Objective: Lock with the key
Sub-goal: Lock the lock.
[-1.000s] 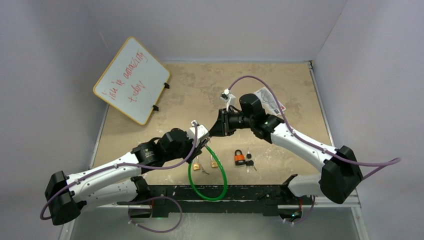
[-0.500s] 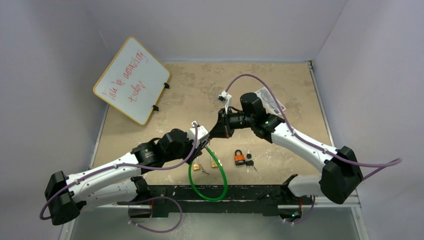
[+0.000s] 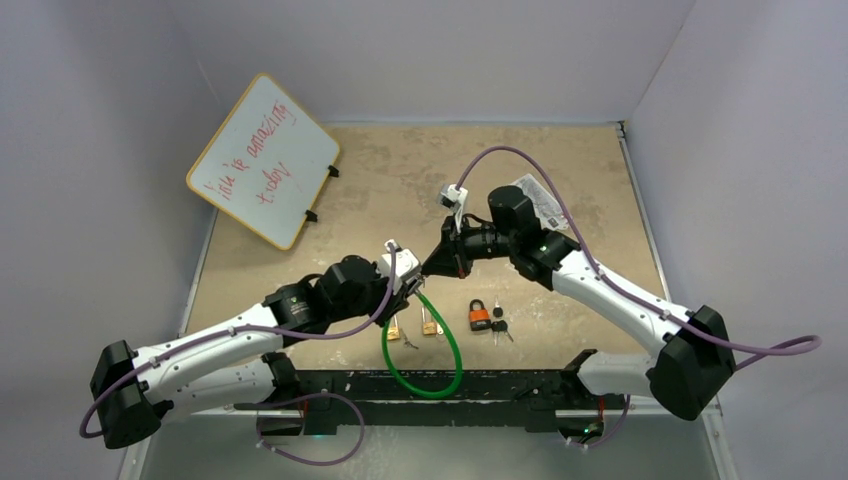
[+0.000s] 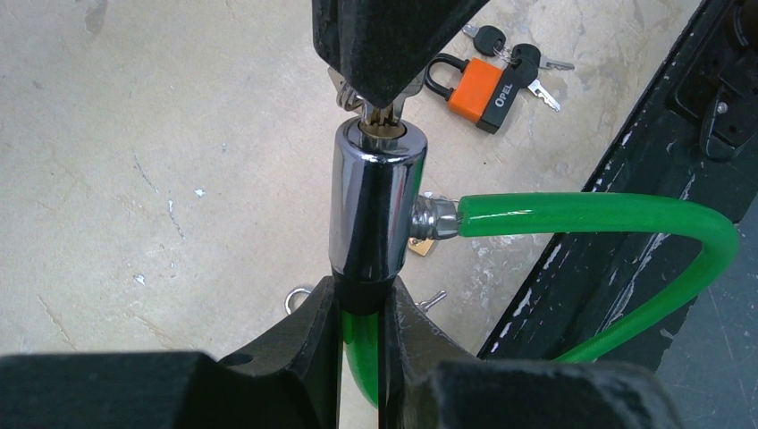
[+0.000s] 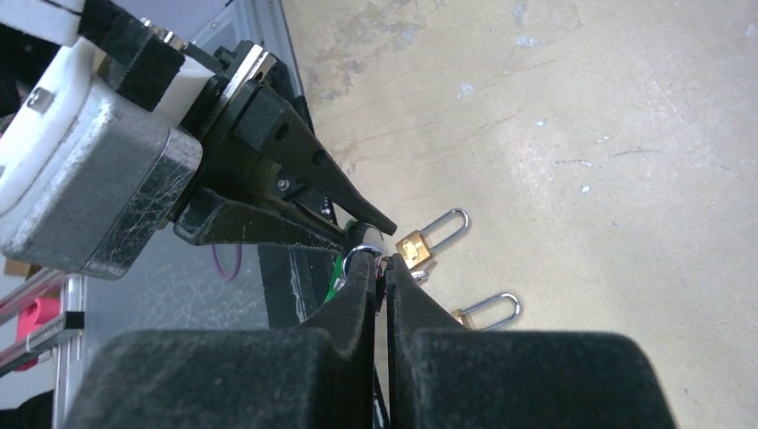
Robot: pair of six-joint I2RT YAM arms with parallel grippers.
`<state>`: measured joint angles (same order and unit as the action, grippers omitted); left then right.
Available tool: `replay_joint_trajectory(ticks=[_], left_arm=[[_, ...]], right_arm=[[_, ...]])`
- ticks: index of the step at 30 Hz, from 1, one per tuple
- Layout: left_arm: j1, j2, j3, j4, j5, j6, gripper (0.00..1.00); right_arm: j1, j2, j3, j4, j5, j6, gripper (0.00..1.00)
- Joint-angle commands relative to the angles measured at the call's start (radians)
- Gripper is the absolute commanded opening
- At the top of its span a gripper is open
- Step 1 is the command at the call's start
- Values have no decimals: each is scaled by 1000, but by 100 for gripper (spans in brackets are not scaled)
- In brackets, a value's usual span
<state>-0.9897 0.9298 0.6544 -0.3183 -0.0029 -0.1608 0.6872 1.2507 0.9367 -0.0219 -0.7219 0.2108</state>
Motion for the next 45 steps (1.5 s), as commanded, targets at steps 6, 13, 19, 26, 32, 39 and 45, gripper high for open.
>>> replay_joint_trajectory(ticks=[6,13,19,26,32,39,45], left_arm=[[5,54,95,-85,-2,23,0],[3,57,99,-131,41,43,0],[3,66,109,-146,66,51,0],[4,72,113,-137,57,52,0],[4,36,76,-46,45,48,0],[4,34,79,-57,47,49,0],[4,30,82,-59,47,49,0]], right_arm=[[-3,-84,27,41,71,121,0],[-18,-105,24,26,52,59,0],[-21,-117,39,-28,32,1,0],[-24,-109,60,-101,-19,-15,0],[-24,-72,19,-87,-81,29,15],[-24,-89,-29,-54,-68,78,33],[-23,-63,-20,-38,-75,92,34]])
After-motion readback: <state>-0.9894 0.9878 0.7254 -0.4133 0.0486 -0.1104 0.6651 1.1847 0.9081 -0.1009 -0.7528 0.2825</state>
